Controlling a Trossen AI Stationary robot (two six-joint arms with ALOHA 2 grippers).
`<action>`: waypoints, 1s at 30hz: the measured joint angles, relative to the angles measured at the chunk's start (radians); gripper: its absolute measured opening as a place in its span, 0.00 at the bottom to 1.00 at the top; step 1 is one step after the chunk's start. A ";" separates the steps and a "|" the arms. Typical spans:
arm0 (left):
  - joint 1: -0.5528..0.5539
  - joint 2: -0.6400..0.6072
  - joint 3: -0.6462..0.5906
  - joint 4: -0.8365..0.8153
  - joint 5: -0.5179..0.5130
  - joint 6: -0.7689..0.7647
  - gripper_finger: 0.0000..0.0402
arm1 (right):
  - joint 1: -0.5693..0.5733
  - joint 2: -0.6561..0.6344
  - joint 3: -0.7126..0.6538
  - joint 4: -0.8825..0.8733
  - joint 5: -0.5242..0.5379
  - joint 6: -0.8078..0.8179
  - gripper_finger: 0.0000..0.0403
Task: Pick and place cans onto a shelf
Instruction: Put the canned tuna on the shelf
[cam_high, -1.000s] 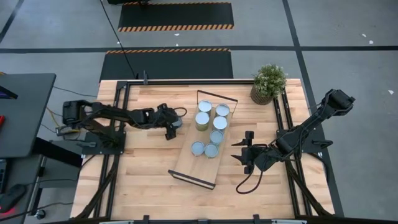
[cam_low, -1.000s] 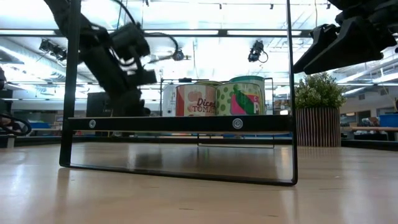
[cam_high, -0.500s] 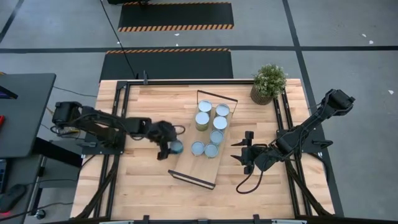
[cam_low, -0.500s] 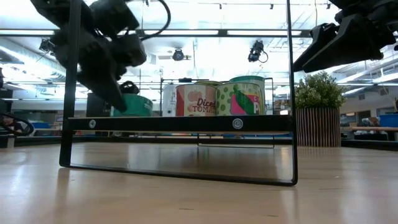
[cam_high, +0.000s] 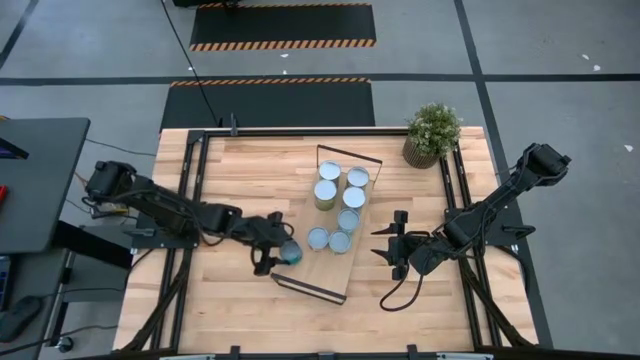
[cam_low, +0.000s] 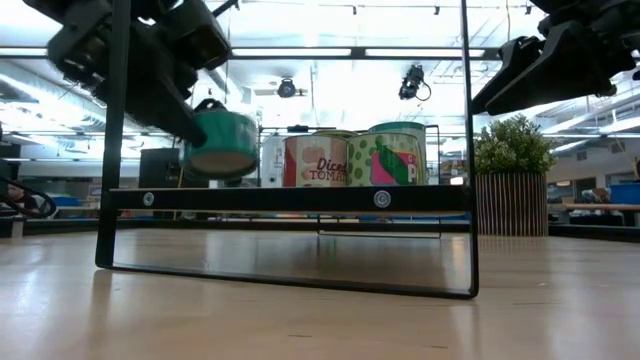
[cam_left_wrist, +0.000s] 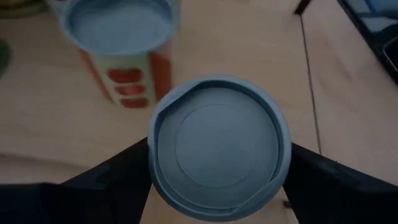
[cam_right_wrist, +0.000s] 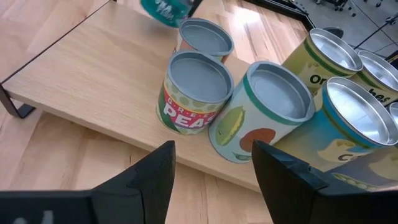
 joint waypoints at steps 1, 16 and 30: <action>-0.008 0.011 -0.001 0.013 -0.001 0.000 0.78 | 0.000 0.000 0.000 0.000 0.000 0.000 0.55; -0.056 0.098 0.000 0.118 -0.089 -0.023 0.78 | 0.000 0.000 0.000 0.007 0.000 0.000 0.55; -0.055 0.098 0.000 0.122 -0.070 -0.019 0.79 | 0.000 0.000 0.000 0.023 0.000 0.002 0.55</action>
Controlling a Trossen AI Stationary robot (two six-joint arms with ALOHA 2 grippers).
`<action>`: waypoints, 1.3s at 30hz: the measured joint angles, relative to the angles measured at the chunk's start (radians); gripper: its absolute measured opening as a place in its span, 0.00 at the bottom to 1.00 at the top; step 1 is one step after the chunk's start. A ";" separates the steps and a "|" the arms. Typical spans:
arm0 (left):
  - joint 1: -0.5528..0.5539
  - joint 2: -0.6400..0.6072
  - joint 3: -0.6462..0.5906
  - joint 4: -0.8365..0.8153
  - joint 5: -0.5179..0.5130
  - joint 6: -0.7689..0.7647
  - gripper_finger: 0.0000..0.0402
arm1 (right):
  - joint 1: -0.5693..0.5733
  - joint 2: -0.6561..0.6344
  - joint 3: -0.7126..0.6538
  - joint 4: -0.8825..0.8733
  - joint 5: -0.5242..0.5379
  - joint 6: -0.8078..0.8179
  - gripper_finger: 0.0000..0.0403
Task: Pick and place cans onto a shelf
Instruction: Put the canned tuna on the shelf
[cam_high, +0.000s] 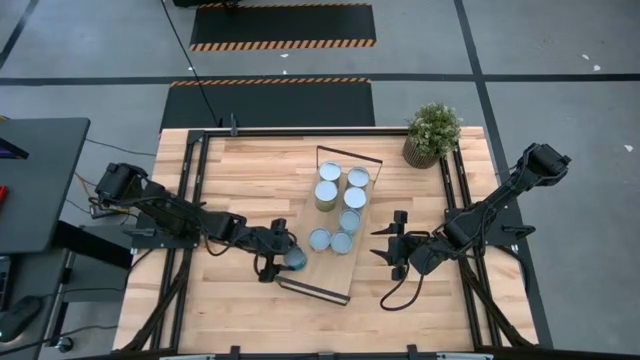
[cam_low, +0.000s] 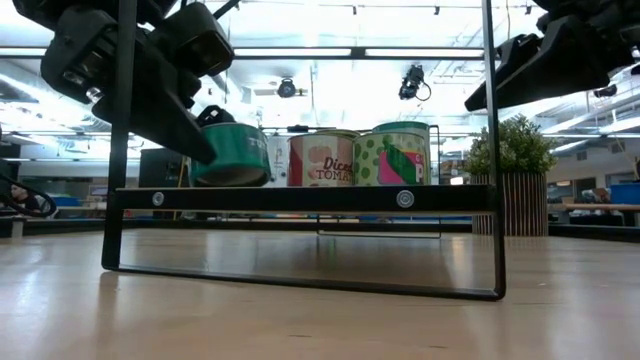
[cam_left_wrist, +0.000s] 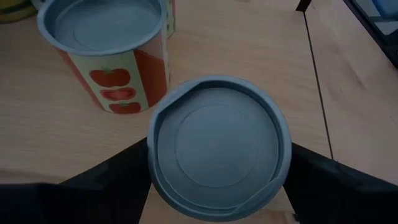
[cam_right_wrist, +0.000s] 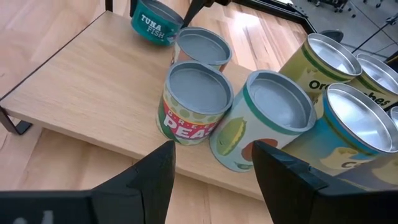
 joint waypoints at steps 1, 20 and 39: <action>0.000 0.000 0.000 0.000 -0.002 0.000 0.79 | 0.000 0.000 0.000 0.001 0.000 0.002 0.55; 0.033 -0.001 0.000 0.007 -0.011 -0.029 0.79 | 0.000 0.000 0.000 0.007 -0.002 -0.001 0.55; 0.031 -0.001 0.000 -0.014 0.008 -0.083 0.79 | 0.000 0.000 0.000 0.006 -0.002 -0.002 0.55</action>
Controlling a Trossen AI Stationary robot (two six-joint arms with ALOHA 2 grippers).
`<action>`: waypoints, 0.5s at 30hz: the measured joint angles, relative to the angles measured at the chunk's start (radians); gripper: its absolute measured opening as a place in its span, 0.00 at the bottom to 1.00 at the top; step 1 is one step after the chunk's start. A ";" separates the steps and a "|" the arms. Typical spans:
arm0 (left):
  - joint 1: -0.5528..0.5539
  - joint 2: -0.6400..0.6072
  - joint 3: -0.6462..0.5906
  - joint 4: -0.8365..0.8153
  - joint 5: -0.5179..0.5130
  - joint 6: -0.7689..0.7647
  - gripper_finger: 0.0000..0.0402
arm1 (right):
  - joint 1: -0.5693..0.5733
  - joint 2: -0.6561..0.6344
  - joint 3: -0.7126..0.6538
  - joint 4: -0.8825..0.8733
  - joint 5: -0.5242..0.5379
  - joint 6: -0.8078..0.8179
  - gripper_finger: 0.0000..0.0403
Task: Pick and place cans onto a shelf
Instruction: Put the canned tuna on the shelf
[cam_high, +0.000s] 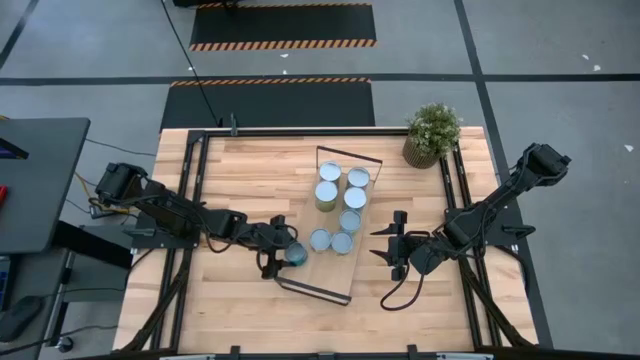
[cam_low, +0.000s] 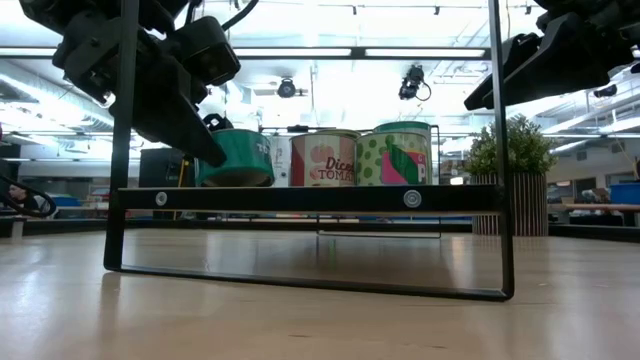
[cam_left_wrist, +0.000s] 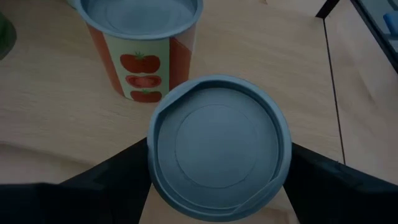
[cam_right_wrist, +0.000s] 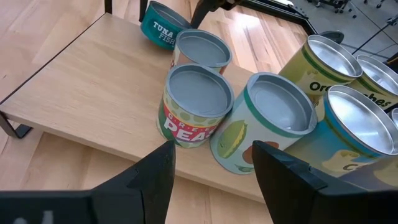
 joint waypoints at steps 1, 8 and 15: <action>0.000 0.000 0.000 0.000 0.000 0.000 0.79 | 0.000 0.000 0.000 0.000 0.000 0.000 0.55; 0.000 0.000 0.000 -0.001 0.000 0.001 0.79 | 0.000 0.000 0.000 0.000 0.000 0.000 0.55; -0.001 0.000 0.000 0.008 0.021 -0.006 0.79 | 0.000 0.000 0.000 0.000 0.000 0.000 0.55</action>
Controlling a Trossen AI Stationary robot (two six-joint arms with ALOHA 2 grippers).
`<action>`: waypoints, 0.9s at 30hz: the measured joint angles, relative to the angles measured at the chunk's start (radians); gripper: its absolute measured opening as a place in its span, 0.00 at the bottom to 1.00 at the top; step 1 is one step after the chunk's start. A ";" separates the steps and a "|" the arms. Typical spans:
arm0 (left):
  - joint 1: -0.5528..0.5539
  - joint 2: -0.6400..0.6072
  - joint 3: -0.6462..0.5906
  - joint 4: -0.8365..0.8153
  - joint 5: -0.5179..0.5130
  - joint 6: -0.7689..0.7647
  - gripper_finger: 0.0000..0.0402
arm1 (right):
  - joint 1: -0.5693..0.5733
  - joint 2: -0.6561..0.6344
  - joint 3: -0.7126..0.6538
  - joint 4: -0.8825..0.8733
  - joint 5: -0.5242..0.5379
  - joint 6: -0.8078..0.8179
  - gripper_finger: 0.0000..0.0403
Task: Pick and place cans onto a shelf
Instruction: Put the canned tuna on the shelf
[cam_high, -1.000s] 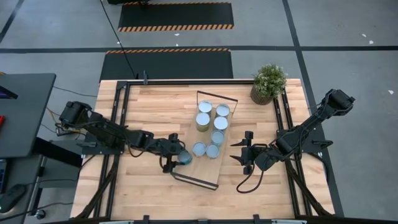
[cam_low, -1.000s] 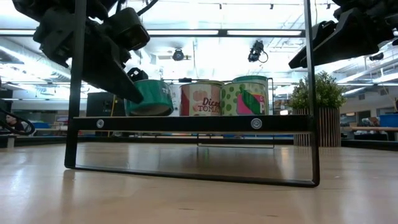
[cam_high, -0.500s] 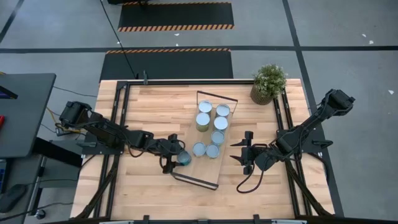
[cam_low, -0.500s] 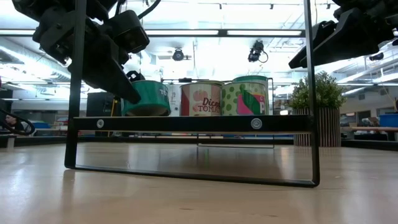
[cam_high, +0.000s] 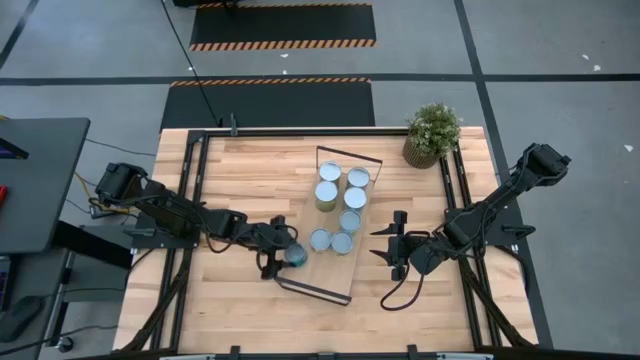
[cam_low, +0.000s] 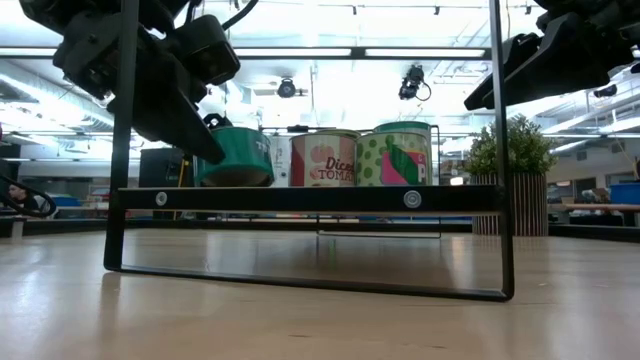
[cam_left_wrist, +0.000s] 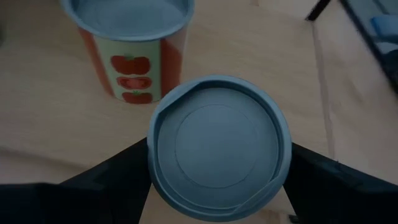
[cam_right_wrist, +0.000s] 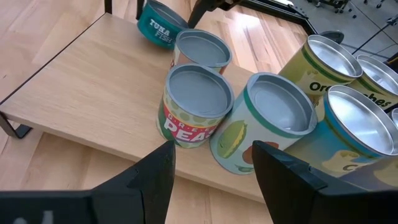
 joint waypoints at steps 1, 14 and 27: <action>0.000 0.000 0.000 0.004 0.016 -0.004 0.79 | 0.000 0.000 0.000 0.000 0.000 0.000 0.55; 0.000 0.000 0.000 0.005 0.044 -0.018 0.79 | 0.000 0.000 0.000 0.000 0.000 0.000 0.55; -0.006 0.000 0.000 0.044 0.098 0.120 0.79 | 0.000 0.000 0.000 0.000 0.000 0.000 0.55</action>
